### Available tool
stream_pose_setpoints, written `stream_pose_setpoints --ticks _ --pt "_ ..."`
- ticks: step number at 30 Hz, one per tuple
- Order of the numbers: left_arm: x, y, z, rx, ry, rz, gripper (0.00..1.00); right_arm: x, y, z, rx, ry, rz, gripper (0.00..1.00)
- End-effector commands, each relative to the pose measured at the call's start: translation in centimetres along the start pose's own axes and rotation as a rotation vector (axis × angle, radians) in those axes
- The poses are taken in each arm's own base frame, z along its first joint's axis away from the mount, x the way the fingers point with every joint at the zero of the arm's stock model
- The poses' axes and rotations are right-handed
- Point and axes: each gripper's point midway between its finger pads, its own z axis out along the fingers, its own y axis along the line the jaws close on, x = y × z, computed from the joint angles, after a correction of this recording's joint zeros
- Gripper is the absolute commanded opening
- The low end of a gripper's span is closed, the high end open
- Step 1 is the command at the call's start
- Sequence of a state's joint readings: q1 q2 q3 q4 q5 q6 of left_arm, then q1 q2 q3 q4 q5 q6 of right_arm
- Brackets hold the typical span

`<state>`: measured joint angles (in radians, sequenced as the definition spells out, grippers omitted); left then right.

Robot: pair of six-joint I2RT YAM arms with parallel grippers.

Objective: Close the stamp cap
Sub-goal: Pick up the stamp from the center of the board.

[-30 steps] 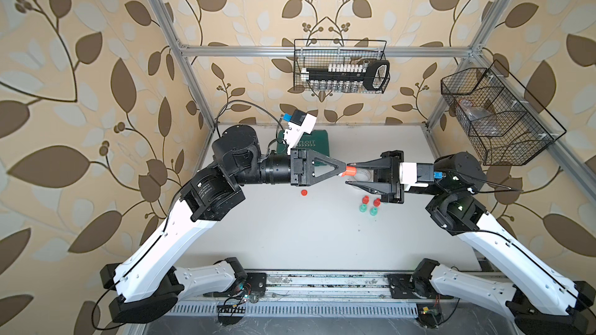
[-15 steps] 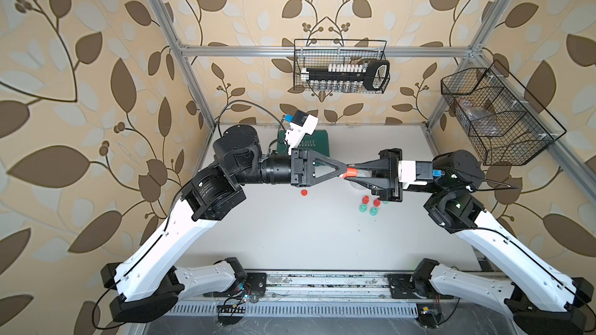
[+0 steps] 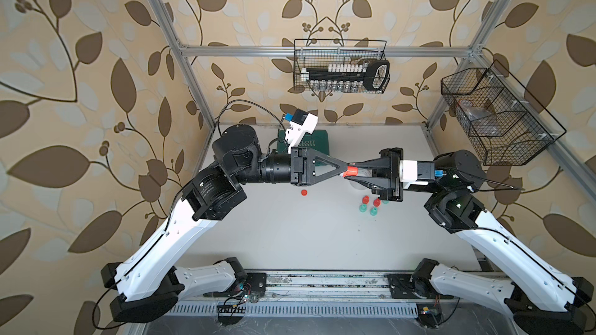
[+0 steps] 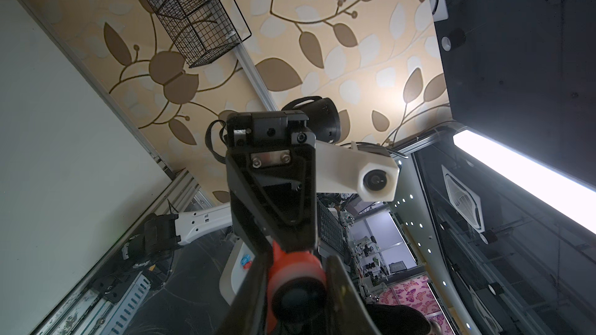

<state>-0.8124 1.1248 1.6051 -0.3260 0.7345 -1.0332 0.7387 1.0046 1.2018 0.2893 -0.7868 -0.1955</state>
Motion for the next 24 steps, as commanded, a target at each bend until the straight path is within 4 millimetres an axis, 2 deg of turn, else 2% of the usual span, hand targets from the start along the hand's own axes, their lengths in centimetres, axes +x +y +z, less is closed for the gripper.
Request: stream_pose_setpoints --ticks 1,5,7,11,16,19,21,23,24 --pt "-0.22 -1.51 -0.12 0.056 -0.011 0.043 0.13 -0.97 0.28 0.36 -0.021 -0.02 -0.008 0.19" --pt "-0.23 -1.42 -0.08 0.055 -0.012 0.039 0.13 -1.05 0.3 0.41 -0.02 -0.021 -0.012 0.17" --pt "-0.21 -1.36 -0.07 0.054 -0.011 0.036 0.13 -0.98 0.25 0.44 -0.016 -0.019 -0.011 0.23" --pt "-0.18 -1.2 -0.02 0.05 -0.01 0.032 0.13 -1.19 0.24 0.46 -0.015 -0.022 -0.012 0.23" --pt "-0.15 -1.19 -0.05 0.05 -0.01 0.032 0.13 -1.38 0.4 0.45 -0.02 -0.026 -0.016 0.19" --pt "-0.16 -1.22 -0.05 0.051 -0.01 0.032 0.13 -1.34 0.46 0.45 -0.021 -0.024 -0.021 0.1" --pt "-0.16 -1.23 -0.09 0.05 -0.012 0.033 0.13 -1.37 0.37 0.46 -0.015 -0.024 -0.022 0.08" --pt "-0.17 -1.01 -0.18 0.036 -0.017 0.039 0.18 -1.22 0.22 0.51 -0.008 -0.018 -0.019 0.07" --pt "-0.2 -0.75 -0.24 0.019 -0.022 0.042 0.24 -1.07 0.19 0.54 -0.007 -0.012 -0.012 0.07"
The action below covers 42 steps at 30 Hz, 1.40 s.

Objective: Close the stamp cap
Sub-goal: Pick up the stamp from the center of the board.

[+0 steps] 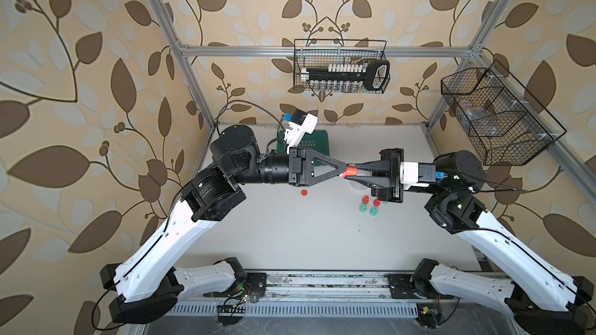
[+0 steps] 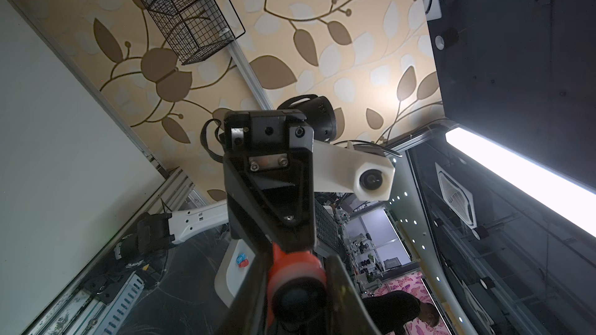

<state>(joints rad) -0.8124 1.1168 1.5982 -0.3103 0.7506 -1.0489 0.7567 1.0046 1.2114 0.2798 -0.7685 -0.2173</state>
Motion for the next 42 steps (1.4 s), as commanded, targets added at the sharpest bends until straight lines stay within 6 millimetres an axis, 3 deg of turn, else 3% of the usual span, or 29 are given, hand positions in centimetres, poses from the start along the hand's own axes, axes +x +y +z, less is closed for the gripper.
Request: stream_pose_setpoints --ticks 1,6,10,16,20,25,27,33,42 --pt "-0.5 0.1 -0.2 -0.022 -0.037 0.048 0.29 -0.6 0.0 0.3 -0.004 -0.002 0.008 0.07" --pt "-0.9 2.2 -1.5 -0.193 -0.094 0.084 0.47 0.6 -0.5 -0.1 0.052 0.057 0.053 0.06" --pt "-1.7 5.2 -3.5 -0.398 -0.167 0.118 0.51 2.2 -1.0 -1.1 0.132 0.123 0.099 0.05" --pt "-2.5 12.1 -7.3 -0.781 -0.232 0.148 0.5 6.4 -2.9 -3.3 0.337 0.296 0.242 0.0" --pt "-2.0 17.4 -9.1 -1.007 -0.194 0.142 0.48 9.3 -4.2 -5.7 0.508 0.426 0.32 0.0" --pt "-0.7 25.0 -10.2 -1.185 -0.077 0.064 0.4 13.3 -5.3 -8.4 0.68 0.594 0.388 0.0" --pt "0.0 28.4 -10.5 -1.251 -0.008 0.033 0.3 14.2 -5.2 -9.2 0.709 0.631 0.391 0.0" --pt "0.4 36.0 -10.9 -1.323 0.108 -0.06 0.1 14.8 -5.1 -10.4 0.737 0.658 0.384 0.0" --pt "0.5 45.5 -10.7 -1.439 0.256 -0.148 0.0 15.5 -5.0 -11.9 0.776 0.703 0.378 0.0"
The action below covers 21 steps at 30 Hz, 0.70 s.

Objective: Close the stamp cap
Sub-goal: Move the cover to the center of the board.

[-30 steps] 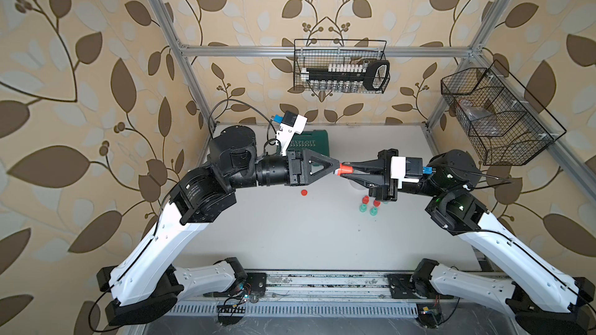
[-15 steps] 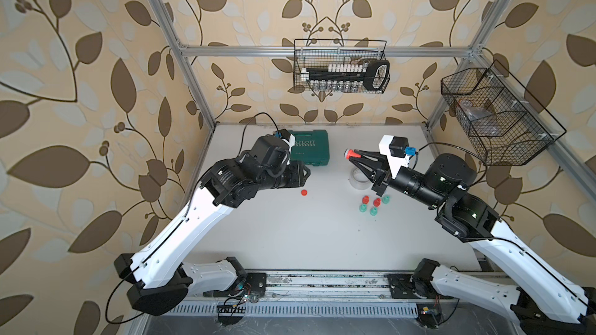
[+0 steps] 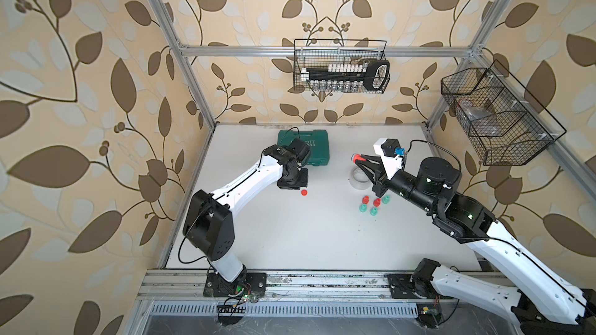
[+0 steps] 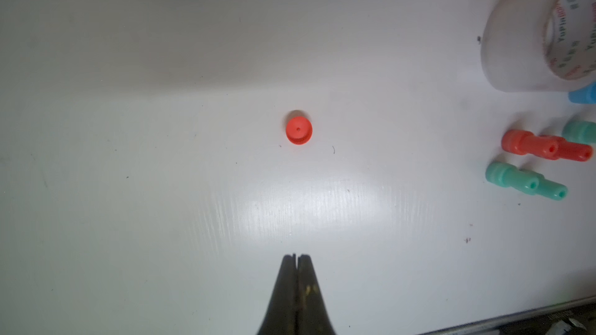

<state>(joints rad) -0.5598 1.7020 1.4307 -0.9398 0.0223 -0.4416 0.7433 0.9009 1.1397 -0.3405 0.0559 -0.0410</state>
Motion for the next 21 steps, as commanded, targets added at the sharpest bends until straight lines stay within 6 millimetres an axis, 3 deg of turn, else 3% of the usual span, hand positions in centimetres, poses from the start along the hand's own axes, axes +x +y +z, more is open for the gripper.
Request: stream_pose_setpoints --ticks 1,9,16,21 --pt "-1.6 -0.8 1.6 0.002 -0.005 0.046 0.0 1.2 -0.9 -0.2 0.044 0.032 0.011 0.0" --pt "-2.7 -1.3 7.4 -0.025 0.067 0.049 0.0 1.9 -1.3 -0.1 0.048 0.053 0.016 0.0" --pt "-3.5 -1.4 9.2 -0.044 0.08 0.053 0.0 2.1 -1.2 -0.2 0.043 0.061 0.01 0.0" --pt "-2.9 -1.3 10.3 -0.049 0.112 0.058 0.0 2.1 -1.9 -0.3 0.063 0.062 0.013 0.0"
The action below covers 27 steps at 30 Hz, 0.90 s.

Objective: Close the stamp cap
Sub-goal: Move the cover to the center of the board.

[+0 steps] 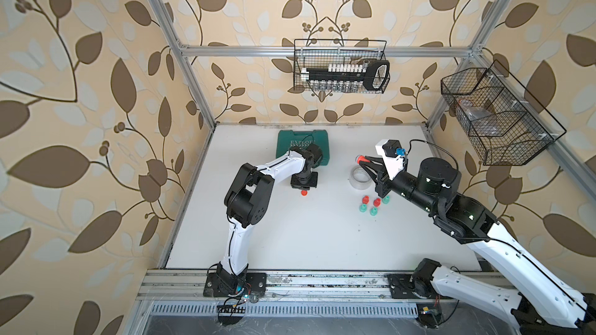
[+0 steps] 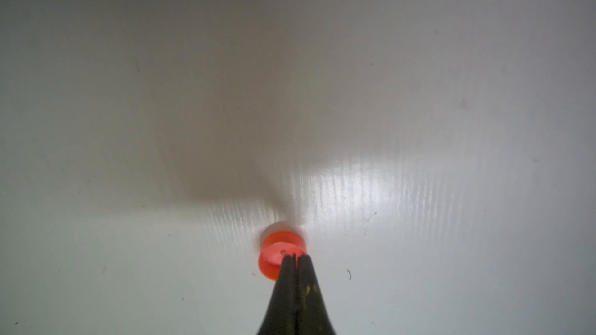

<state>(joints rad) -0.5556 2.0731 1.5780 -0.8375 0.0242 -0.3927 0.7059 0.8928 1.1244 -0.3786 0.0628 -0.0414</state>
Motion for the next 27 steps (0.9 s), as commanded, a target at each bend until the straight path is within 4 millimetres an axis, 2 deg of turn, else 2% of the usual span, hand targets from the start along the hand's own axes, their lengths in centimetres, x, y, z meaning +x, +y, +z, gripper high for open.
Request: stream_pose_setpoints --ticks 1,21,27 --pt "-0.1 -0.2 0.0 0.008 0.008 0.016 0.0 0.6 -0.7 -0.2 0.023 0.015 0.01 0.0" --pt "2.1 0.7 2.1 -0.009 0.073 0.006 0.0 0.5 -0.8 -0.3 0.02 0.013 0.01 0.0" --pt "3.4 -0.2 1.9 -0.004 0.088 0.028 0.0 0.5 -1.0 -0.3 0.028 0.015 0.008 0.0"
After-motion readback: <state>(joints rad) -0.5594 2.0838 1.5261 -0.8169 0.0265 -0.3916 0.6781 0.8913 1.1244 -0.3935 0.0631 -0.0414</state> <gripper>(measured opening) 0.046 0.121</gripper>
